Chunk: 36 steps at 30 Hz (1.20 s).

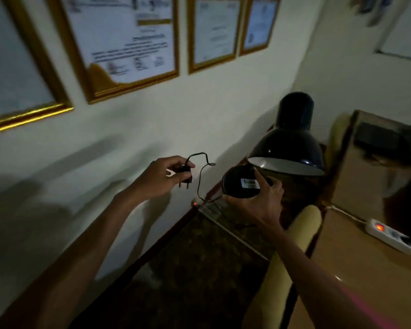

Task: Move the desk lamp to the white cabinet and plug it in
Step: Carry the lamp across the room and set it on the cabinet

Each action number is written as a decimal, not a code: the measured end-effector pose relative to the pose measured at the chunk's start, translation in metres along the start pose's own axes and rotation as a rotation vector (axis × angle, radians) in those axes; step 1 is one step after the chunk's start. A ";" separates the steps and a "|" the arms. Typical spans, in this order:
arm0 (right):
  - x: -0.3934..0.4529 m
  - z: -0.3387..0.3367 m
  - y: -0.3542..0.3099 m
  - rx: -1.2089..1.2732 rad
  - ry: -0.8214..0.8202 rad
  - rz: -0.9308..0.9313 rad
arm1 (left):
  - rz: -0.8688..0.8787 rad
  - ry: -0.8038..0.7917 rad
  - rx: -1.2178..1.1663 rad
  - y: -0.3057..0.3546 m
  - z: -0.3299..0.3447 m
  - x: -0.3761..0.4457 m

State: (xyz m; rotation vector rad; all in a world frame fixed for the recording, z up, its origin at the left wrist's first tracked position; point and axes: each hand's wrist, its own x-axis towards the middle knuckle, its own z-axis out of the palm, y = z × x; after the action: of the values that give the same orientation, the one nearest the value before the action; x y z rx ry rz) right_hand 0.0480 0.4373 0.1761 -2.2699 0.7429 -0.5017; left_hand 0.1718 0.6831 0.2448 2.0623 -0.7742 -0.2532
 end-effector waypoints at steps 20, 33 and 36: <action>-0.211 0.192 -0.126 0.105 -1.047 -0.739 | -0.894 1.123 -0.064 -0.056 0.013 -0.417; -0.467 0.243 -0.246 0.271 -1.472 -1.325 | -1.203 1.647 0.151 0.021 0.045 -0.648; -0.532 0.245 -0.261 0.287 -1.541 -1.428 | -1.258 1.731 0.186 0.036 0.055 -0.692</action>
State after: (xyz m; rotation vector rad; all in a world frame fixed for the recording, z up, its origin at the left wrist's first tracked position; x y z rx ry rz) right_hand -0.1307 1.0501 0.1177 -1.7623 -1.5987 0.5832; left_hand -0.4111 1.0542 0.1664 1.7474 1.5462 0.8828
